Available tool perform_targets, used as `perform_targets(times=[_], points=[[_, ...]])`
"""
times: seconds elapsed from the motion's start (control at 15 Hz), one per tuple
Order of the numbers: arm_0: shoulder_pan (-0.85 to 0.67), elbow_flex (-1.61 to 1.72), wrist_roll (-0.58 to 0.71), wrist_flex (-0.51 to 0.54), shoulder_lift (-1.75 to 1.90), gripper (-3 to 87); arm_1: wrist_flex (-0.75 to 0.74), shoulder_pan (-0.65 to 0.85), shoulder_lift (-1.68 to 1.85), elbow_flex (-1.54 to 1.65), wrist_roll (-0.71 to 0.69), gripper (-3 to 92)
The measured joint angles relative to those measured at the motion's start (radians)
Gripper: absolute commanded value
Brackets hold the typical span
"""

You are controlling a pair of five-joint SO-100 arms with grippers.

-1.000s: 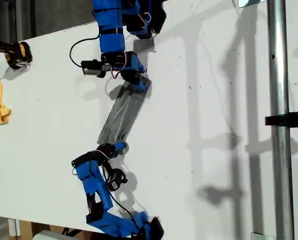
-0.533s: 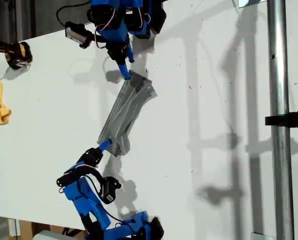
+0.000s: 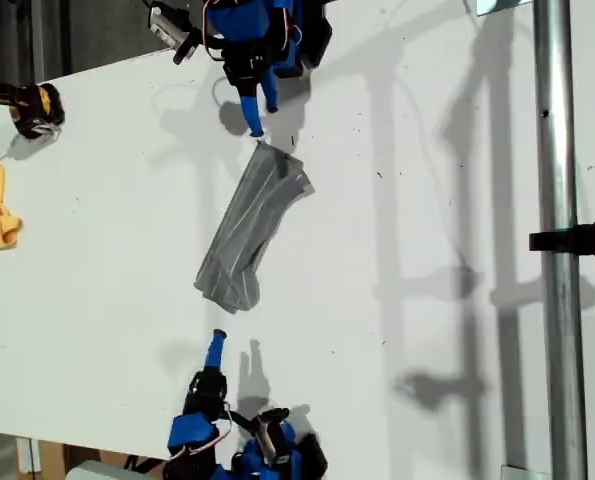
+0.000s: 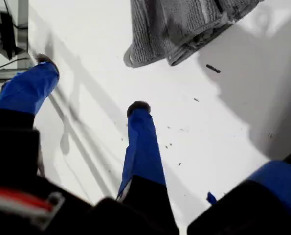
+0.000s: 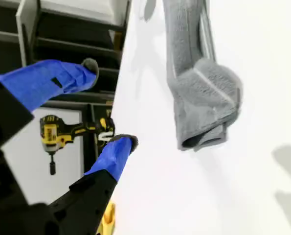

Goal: Grasp corners of a towel and fold twice.

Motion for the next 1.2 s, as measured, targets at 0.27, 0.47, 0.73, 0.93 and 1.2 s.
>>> perform_targets(times=[0.27,0.47,0.73,0.93,1.2], points=[[0.077,0.511,-0.195,0.074,0.795,12.7,-0.003,-0.017,-0.017,0.003,0.034,31.0],[0.19,0.629,-0.29,0.052,0.862,12.3,-0.115,-0.028,-0.288,0.014,0.054,31.6],[0.207,0.643,-0.314,0.063,0.867,12.5,-0.293,-0.002,-0.919,-0.081,0.051,32.7],[0.207,0.643,-0.324,0.095,0.867,12.4,-0.411,0.029,-1.239,-0.172,0.041,32.9],[0.207,0.643,-0.328,0.121,0.867,12.3,-0.439,0.103,-1.468,-0.29,-0.023,34.0]])
